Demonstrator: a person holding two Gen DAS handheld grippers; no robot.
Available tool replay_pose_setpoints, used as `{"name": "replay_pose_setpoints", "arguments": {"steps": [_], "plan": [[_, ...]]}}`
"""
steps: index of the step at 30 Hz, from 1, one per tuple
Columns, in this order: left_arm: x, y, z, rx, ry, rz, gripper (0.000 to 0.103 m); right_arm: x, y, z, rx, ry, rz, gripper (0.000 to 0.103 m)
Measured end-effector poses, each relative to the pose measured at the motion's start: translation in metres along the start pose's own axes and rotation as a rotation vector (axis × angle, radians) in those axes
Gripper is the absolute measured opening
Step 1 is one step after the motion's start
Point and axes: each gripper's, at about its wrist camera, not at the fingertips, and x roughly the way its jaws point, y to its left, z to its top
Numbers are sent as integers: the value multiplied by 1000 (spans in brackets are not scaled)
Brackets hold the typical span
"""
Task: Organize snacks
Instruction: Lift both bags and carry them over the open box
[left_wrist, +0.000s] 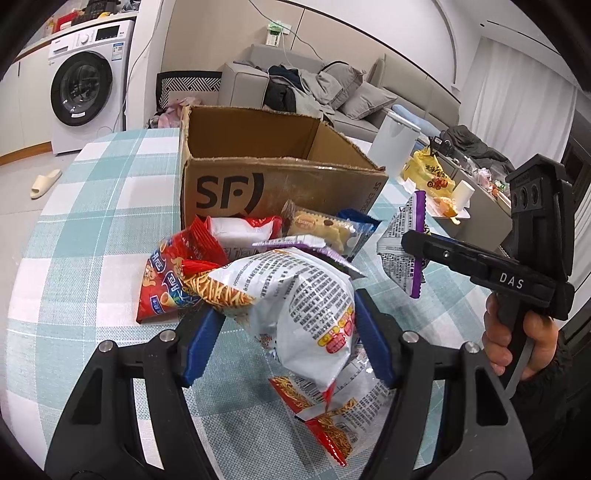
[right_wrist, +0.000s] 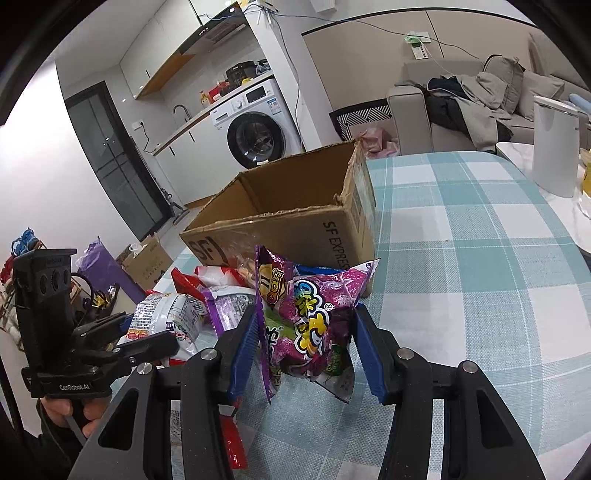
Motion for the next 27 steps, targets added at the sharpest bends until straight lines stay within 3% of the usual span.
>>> {"name": "replay_pose_setpoints", "arguments": {"steps": [27], "plan": [[-50,-6,12,-15,-106,22,67,-32,11,17,-18,-80,15,51]]}}
